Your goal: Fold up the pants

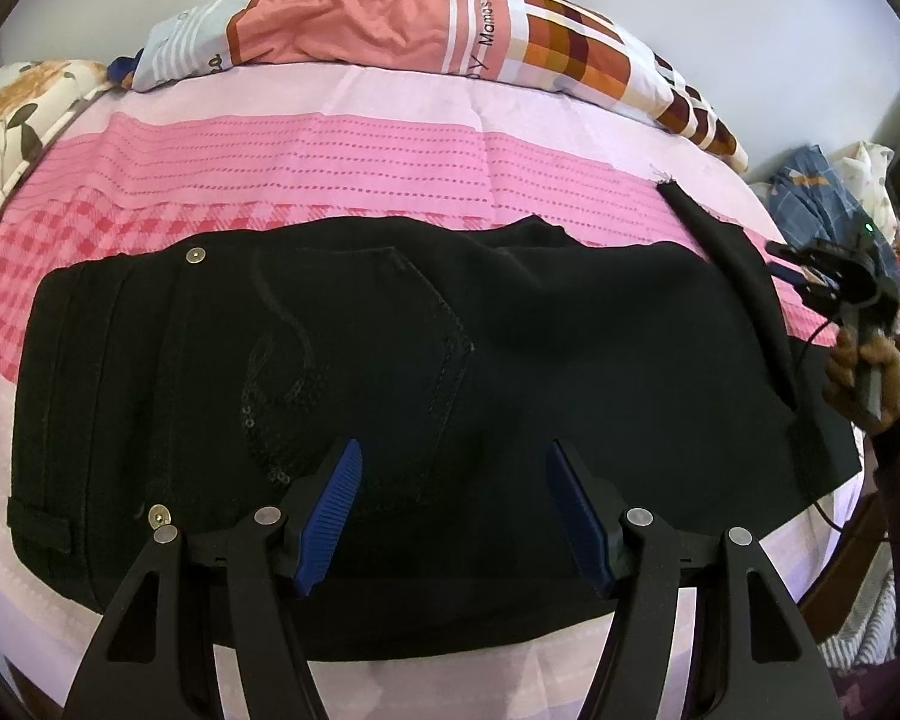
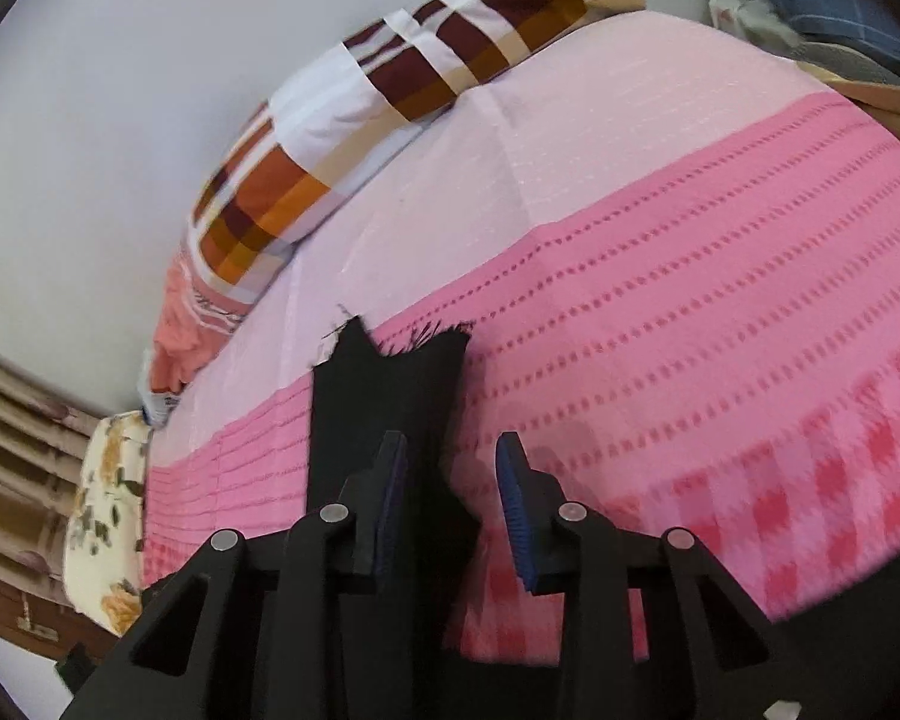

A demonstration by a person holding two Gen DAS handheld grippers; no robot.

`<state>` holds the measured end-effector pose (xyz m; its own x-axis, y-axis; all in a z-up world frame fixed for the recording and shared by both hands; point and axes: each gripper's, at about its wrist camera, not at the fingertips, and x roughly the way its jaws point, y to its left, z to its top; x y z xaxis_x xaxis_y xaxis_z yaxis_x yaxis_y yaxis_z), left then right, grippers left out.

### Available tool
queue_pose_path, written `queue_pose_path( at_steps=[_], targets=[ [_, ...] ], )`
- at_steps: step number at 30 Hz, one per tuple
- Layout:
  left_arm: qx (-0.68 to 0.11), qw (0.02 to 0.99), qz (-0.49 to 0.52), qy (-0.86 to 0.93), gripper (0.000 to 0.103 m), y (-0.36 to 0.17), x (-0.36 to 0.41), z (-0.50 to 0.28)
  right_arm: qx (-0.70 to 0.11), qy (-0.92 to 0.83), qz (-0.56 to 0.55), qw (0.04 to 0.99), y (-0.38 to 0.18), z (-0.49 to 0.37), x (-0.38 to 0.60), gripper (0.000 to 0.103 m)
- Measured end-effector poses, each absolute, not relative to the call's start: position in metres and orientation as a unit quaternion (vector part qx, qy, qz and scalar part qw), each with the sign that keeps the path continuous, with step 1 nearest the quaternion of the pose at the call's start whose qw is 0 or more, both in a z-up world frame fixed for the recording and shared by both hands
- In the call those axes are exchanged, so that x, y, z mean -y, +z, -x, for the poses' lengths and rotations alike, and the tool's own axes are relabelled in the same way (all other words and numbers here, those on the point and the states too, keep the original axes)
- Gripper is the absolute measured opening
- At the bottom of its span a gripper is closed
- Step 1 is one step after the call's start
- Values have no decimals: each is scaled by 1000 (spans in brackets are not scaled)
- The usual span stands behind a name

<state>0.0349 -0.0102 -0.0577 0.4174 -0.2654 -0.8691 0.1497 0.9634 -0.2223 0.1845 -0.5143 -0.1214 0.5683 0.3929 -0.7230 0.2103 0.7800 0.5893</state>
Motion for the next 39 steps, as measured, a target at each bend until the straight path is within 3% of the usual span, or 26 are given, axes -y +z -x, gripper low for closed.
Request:
queue_pose_path(
  at_steps=[5, 8, 10, 17, 25, 32, 39],
  targets=[
    [-531, 837, 57, -120, 65, -60, 12, -36, -481, 74, -324, 811, -131, -211, 505, 30],
    [-534, 835, 58, -119, 66, -62, 13, -36, -490, 52, -288, 821, -127, -219, 498, 7],
    [-536, 834, 58, -120, 66, -61, 12, -35, -469, 39, -294, 832, -115, -212, 503, 6],
    [-534, 834, 68, -117, 66, -58, 8, -34, -402, 12, -360, 842, -74, -137, 540, 5],
    [-520, 843, 74, -117, 67, -50, 3, -30, -341, -105, -430, 829, -40, 7, 607, 4],
    [-512, 848, 75, -118, 69, -45, -1, -26, -346, -167, -478, 790, -63, 97, 625, 4],
    [-500, 856, 58, -118, 72, -39, -3, -18, -364, -191, -547, 729, -126, 142, 629, 4]
  ],
)
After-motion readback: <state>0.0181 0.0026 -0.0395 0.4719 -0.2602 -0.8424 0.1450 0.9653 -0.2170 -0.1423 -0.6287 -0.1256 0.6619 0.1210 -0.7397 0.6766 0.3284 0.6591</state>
